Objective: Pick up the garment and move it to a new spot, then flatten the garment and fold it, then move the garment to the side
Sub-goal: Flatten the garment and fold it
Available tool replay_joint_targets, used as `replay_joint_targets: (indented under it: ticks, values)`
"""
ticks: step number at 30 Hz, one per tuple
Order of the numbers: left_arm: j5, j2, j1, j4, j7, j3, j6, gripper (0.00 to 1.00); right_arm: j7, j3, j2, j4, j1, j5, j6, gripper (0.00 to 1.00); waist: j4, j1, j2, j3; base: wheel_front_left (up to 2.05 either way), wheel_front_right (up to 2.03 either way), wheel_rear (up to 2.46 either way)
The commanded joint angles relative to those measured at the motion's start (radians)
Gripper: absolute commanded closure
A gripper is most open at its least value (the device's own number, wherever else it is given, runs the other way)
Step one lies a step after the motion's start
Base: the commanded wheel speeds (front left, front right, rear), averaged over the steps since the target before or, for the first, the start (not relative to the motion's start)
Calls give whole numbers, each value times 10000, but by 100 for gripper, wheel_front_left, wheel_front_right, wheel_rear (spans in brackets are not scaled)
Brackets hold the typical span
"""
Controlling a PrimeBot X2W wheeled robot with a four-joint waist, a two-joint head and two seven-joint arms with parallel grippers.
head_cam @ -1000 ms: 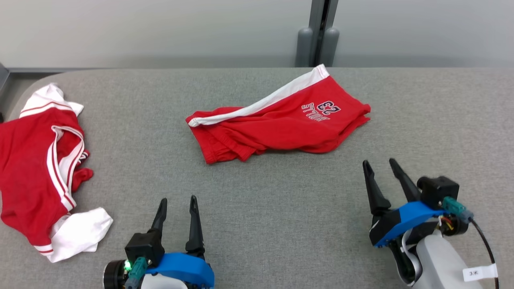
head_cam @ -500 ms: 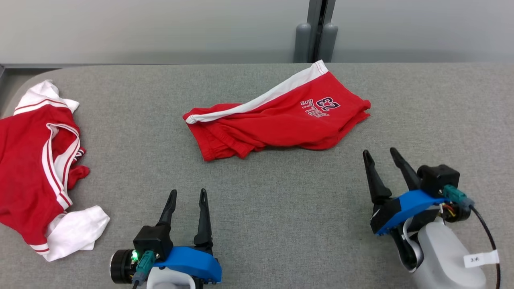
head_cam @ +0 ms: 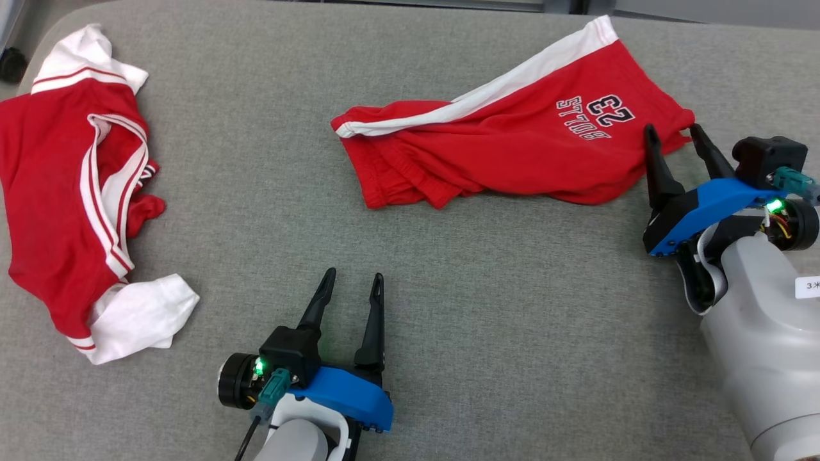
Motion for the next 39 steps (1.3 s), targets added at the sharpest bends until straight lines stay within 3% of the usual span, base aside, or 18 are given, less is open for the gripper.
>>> replay_joint_targets:
  ticks: [1,6,11,12,13,14,21,28,39]
  values:
    - [-63,4,-237,37,-1,-95,-14,0,0,-177,-29,393,-328,108,1,0,323,-2,0,304,0,0,0]
    - [-147,4,-362,38,-1,-163,7,0,-39,-719,-70,1392,-678,54,-1,0,386,-2,0,360,0,0,0]
    - [-190,4,-444,-41,-1,-205,51,0,159,-780,279,2385,-721,-44,1,0,341,-2,0,421,0,0,0]
    - [-195,6,-452,-46,-1,-198,54,0,237,-748,372,2524,-701,8,1,40,316,-2,0,430,0,0,0]
    - [-247,6,-446,-59,-1,-162,43,0,351,-686,481,2644,-673,59,1,95,283,-2,0,432,0,0,0]
    - [-242,6,-443,-62,-1,-117,41,0,488,-657,595,2764,-631,178,2,100,246,-2,0,425,0,0,0]
    - [-290,7,-308,-8,-1,35,-55,0,104,-602,494,2452,-152,924,-1,100,73,-2,0,65,0,0,0]
    - [-193,9,322,326,-1,230,-233,0,-65,-222,680,1519,1256,2291,1,100,-182,-2,0,-1014,0,0,0]
    - [5,9,1409,547,-1,420,-544,0,-126,506,64,-192,3614,4147,1,100,-209,-2,0,-2472,0,0,0]
